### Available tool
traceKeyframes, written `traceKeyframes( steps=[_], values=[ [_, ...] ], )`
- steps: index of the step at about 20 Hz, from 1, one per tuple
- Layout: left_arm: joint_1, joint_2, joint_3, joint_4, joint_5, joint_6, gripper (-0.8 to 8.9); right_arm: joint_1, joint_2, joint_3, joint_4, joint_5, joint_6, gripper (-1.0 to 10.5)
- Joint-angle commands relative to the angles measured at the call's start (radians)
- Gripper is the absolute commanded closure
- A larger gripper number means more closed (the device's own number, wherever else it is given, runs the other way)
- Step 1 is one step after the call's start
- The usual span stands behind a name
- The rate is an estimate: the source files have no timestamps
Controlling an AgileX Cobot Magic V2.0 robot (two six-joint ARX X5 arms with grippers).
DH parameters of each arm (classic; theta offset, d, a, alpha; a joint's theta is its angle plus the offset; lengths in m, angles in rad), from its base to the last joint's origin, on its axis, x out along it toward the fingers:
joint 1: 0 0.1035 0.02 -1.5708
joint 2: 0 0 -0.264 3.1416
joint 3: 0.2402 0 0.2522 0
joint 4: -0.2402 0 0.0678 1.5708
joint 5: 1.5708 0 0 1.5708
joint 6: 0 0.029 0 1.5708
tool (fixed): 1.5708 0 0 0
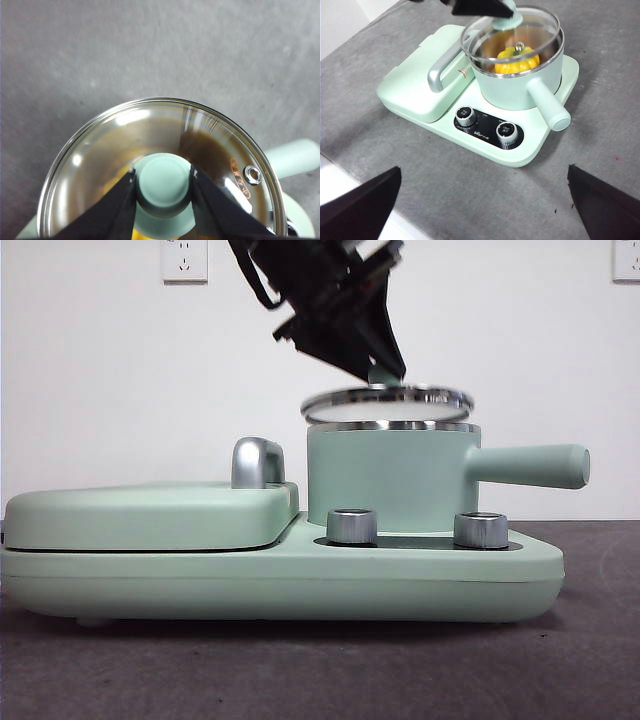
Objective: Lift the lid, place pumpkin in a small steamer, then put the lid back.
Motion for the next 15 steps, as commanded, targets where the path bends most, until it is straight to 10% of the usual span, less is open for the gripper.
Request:
traceKeyframes(
  steps=[1,15],
  values=[
    [-0.007,0.019,0.035,0.040,0.005,0.012,7.98,0.006,0.002,0.008,0.010,-0.003,0.017,4.0],
    [-0.016,0.064,0.035,-0.021,0.005,0.100,7.98,0.006,0.002,0.008,0.010,0.008,0.030,4.0]
  ],
)
